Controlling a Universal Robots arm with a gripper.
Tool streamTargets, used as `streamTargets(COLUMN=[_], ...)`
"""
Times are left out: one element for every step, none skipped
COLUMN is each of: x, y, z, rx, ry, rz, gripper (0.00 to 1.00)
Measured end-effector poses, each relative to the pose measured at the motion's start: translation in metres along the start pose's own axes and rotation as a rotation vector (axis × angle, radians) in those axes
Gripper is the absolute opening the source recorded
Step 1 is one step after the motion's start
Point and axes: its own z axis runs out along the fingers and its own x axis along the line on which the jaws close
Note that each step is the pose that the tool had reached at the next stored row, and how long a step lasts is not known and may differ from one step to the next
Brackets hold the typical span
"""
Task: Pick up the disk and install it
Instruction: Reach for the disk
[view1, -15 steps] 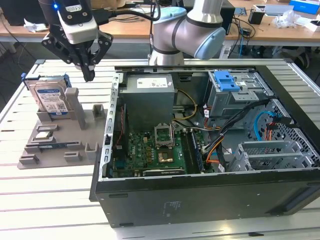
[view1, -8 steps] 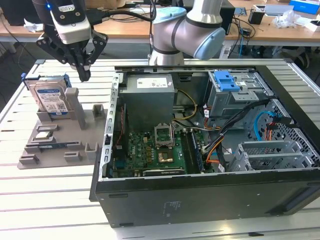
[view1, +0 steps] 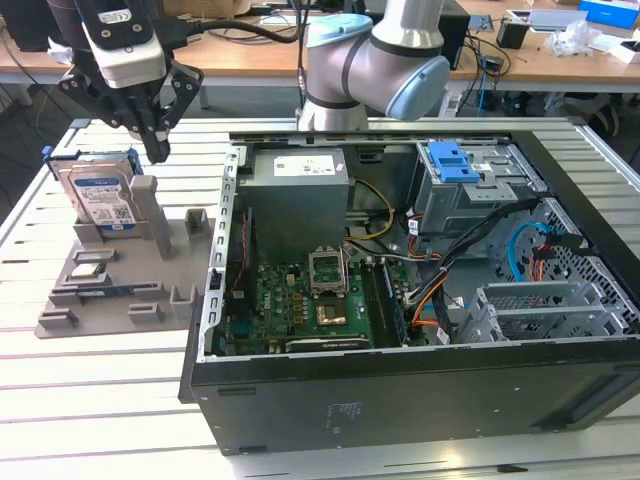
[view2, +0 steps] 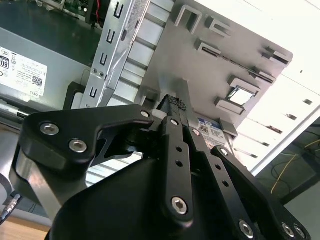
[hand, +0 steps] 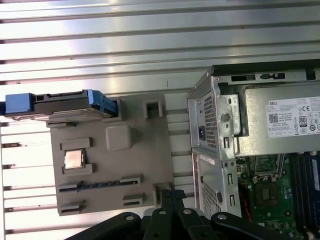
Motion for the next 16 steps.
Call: streamTargets(x=[0.0019,0.0033,0.0039,0.0048,0.0068,0.0080,0.0092,0.0099,0.0110,0.0115,0.0119,0.0124,0.0129,0.0135,0.0141,0.0147], y=[-0.0001,-0.0002,-0.0003,-0.0003,-0.0005,-0.0006,-0.0007,-0.0007,-0.0008,-0.0008,-0.0009,-0.0009,-0.0010,-0.0010,-0.0010,-0.0011], z=[0.0000,-0.0001,-0.0001,-0.0002,-0.0002,-0.0002,-0.0003,-0.0003,-0.0003,-0.0003,-0.0003,-0.0003,-0.0004,-0.0004,-0.0004,-0.0004], rx=[0.0000,0.0000,0.0000,0.0000,0.0001,0.0000,0.0000,0.0000,0.0000,0.0000,0.0000,0.0000,0.0000,0.0001,0.0000,0.0000], ry=[0.0000,0.0000,0.0000,0.0000,0.0000,0.0000,0.0000,0.0000,0.0000,0.0000,0.0000,0.0000,0.0000,0.0000,0.0000,0.0000], rz=[0.000,0.000,0.000,0.000,0.000,0.000,0.000,0.000,0.000,0.000,0.000,0.000,0.000,0.000,0.000,0.000], gripper=[0.11,0.11,0.11,0.11,0.11,0.11,0.11,0.11,0.11,0.11,0.11,0.11,0.11,0.11,0.11,0.11])
